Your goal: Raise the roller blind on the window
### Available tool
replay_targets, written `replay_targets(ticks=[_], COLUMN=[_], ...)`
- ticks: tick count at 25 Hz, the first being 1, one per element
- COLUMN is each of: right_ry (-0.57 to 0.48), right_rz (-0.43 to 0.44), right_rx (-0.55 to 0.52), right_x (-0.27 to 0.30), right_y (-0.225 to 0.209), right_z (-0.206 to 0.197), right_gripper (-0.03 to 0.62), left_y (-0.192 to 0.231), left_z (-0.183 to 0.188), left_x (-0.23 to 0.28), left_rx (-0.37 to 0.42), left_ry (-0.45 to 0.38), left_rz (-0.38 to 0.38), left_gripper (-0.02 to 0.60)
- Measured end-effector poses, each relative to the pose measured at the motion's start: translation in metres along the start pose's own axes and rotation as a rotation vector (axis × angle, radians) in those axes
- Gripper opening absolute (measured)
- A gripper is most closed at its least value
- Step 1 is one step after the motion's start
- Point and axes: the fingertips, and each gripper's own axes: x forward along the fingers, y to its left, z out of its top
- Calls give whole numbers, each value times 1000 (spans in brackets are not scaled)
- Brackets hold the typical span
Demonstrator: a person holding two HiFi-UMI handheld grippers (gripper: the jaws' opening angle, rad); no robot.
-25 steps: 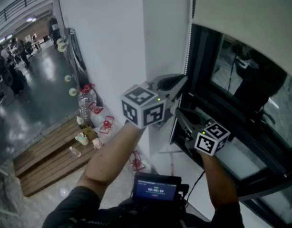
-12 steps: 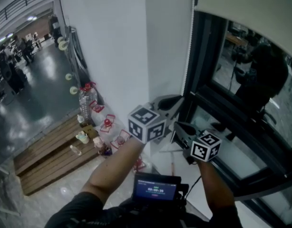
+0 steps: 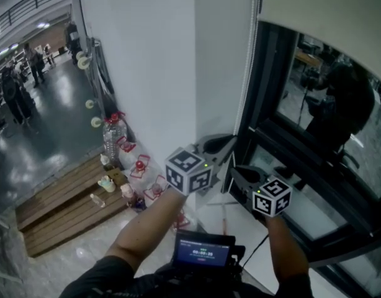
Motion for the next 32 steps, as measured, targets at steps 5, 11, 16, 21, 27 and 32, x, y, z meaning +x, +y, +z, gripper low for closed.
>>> replay_targets(ticks=[5, 11, 16, 21, 27, 32], right_ry=[-149, -349, -417, -471, -488, -508], right_rz=[-12, 8, 41, 87, 98, 119], right_rx=[-62, -125, -131, -97, -96, -38], right_x=[-33, -47, -37, -26, -26, -30], right_y=[-11, -11, -4, 2, 8, 4], right_z=[83, 200, 254, 284, 298, 301], right_gripper=[84, 84, 84, 84, 59, 21], left_y=[1, -4, -8, -8, -12, -12], left_z=[2, 2, 1, -2, -3, -1], left_x=[-4, -2, -5, -7, -9, -5], left_rx=[7, 12, 14, 14, 19, 13], left_ry=[-3, -11, -6, -1, 5, -1], left_rz=[-6, -23, -38, -37, -45, -47], left_gripper=[-2, -2, -2, -3, -3, -3])
